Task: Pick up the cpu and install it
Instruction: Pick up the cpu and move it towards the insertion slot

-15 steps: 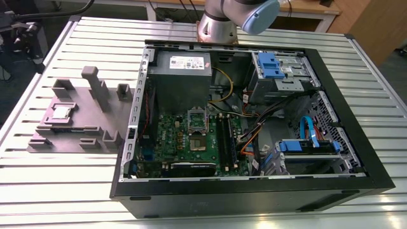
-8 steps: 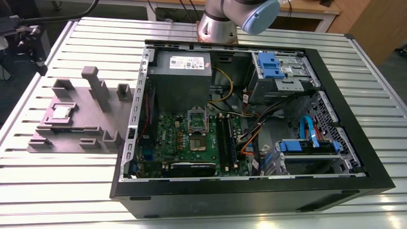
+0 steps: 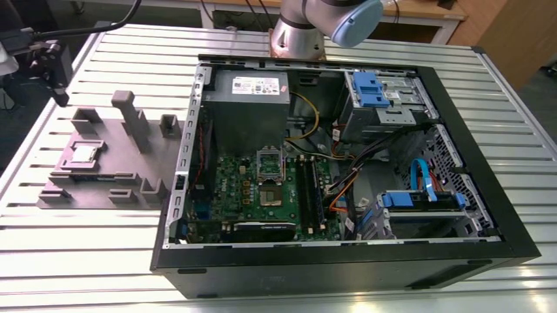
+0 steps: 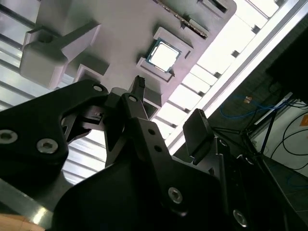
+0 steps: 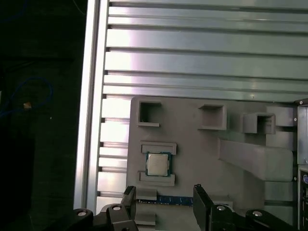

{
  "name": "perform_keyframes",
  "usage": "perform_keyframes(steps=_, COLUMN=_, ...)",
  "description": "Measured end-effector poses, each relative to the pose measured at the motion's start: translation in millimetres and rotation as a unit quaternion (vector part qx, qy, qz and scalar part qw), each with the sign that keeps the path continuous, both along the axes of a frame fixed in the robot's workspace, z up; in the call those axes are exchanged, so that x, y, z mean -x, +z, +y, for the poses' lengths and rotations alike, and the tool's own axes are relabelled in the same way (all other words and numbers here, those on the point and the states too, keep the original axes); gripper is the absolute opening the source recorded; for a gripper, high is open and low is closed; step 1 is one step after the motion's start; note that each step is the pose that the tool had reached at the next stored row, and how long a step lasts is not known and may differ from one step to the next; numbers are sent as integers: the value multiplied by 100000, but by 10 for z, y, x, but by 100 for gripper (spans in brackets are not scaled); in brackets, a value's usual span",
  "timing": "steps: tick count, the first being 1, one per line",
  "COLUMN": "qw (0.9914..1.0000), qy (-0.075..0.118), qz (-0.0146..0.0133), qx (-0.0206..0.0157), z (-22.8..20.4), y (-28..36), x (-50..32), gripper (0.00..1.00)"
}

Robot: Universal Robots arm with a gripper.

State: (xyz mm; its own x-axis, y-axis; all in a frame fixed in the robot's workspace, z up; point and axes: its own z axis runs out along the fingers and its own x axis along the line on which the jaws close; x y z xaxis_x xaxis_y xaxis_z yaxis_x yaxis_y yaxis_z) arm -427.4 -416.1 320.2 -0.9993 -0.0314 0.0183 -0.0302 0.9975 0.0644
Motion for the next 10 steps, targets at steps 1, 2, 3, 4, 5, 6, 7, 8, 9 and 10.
perform_keyframes(steps=1, qw=100000, qy=30, qz=-2, qx=0, z=0, y=-9, x=-3, gripper=59)
perform_keyframes(steps=2, qw=100000, qy=61, qz=0, qx=0, z=0, y=-18, x=-6, gripper=59)
perform_keyframes(steps=3, qw=100000, qy=91, qz=1, qx=0, z=0, y=-26, x=-9, gripper=59)
perform_keyframes(steps=4, qw=100000, qy=119, qz=-1, qx=-2, z=0, y=-35, x=-12, gripper=59)
perform_keyframes(steps=5, qw=100000, qy=129, qz=4, qx=4, z=0, y=-36, x=-13, gripper=59)
perform_keyframes(steps=6, qw=100000, qy=128, qz=21, qx=11, z=0, y=-18, x=-12, gripper=59)
perform_keyframes(steps=7, qw=100000, qy=128, qz=2, qx=3, z=0, y=16, x=-13, gripper=59)
perform_keyframes(steps=8, qw=100000, qy=128, qz=2, qx=1, z=0, y=39, x=-13, gripper=59)
perform_keyframes(steps=9, qw=100000, qy=129, qz=-4, qx=-5, z=0, y=40, x=-13, gripper=59)
perform_keyframes(steps=10, qw=100000, qy=131, qz=-7, qx=-5, z=0, y=40, x=-13, gripper=59)
